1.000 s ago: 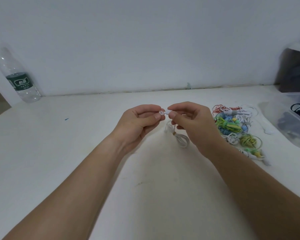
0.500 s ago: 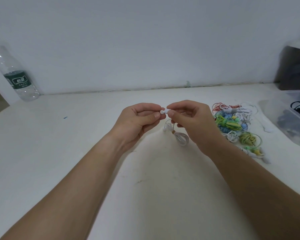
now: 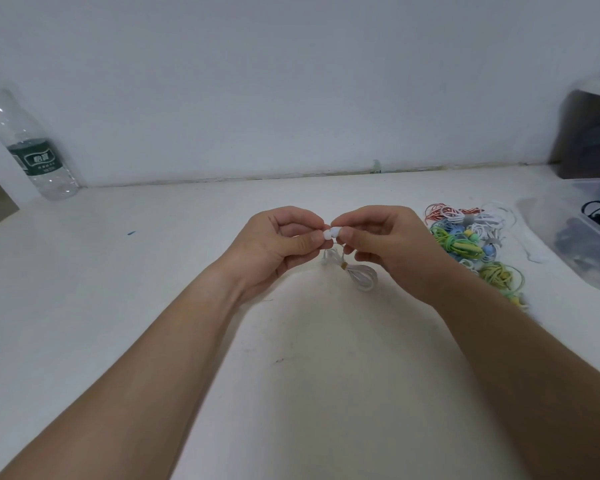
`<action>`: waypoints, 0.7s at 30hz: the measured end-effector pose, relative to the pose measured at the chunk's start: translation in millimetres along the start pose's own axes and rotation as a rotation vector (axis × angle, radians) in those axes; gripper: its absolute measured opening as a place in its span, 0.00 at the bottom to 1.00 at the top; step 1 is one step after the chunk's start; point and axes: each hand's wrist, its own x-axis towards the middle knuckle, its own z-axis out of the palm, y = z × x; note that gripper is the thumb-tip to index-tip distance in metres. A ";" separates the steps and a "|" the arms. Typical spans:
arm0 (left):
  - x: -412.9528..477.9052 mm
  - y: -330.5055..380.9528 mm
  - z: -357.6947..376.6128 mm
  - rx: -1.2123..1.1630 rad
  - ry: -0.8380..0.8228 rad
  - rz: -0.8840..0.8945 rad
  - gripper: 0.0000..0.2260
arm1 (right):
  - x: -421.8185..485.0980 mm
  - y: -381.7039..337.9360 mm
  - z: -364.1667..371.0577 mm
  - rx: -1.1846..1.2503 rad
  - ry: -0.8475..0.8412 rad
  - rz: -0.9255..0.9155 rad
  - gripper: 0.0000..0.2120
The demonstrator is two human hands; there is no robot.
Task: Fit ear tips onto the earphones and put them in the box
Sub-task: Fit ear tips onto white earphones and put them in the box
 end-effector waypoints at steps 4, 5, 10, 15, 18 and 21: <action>-0.5 -1.1 -0.2 -0.005 -0.014 0.009 0.07 | 0.4 1.4 -2.6 0.005 -0.029 -0.001 0.05; -0.7 -1.2 0.1 -0.004 -0.013 0.012 0.07 | 0.6 1.8 -2.6 0.003 -0.029 -0.003 0.06; -0.9 -1.3 2.1 0.005 -0.001 0.026 0.08 | 1.4 4.0 -2.3 -0.016 0.002 -0.022 0.05; -0.8 -2.3 1.7 0.032 0.023 0.028 0.06 | 0.5 3.4 -1.1 -0.065 0.030 -0.075 0.05; -1.3 -2.5 2.1 0.035 0.023 0.030 0.06 | -0.5 3.4 -0.3 -0.063 0.036 -0.078 0.05; -2.1 -2.0 3.1 0.018 0.012 0.027 0.06 | -0.2 3.9 -2.3 -0.030 0.026 -0.034 0.06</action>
